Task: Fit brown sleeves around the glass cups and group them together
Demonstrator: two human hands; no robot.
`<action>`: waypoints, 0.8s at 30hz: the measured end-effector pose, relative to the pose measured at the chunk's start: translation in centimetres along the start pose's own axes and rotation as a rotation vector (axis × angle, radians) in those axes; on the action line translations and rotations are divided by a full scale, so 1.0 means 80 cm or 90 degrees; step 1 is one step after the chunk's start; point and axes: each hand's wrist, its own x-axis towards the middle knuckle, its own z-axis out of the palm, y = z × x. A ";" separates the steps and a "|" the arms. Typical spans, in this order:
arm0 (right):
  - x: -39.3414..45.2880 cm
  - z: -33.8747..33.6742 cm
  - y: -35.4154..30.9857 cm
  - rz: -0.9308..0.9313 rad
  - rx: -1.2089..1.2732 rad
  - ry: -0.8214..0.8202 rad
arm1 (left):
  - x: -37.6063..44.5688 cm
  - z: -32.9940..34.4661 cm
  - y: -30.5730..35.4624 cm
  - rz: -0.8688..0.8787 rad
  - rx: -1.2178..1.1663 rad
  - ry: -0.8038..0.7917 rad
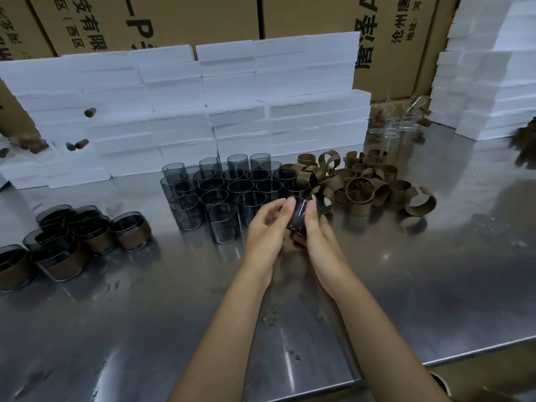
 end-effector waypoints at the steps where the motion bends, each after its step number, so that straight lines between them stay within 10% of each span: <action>1: 0.001 0.000 0.002 -0.002 -0.006 0.000 | 0.002 -0.002 -0.001 0.038 0.041 0.035; 24: 0.002 0.000 0.005 -0.016 0.054 -0.038 | -0.007 0.010 -0.007 0.026 0.170 -0.056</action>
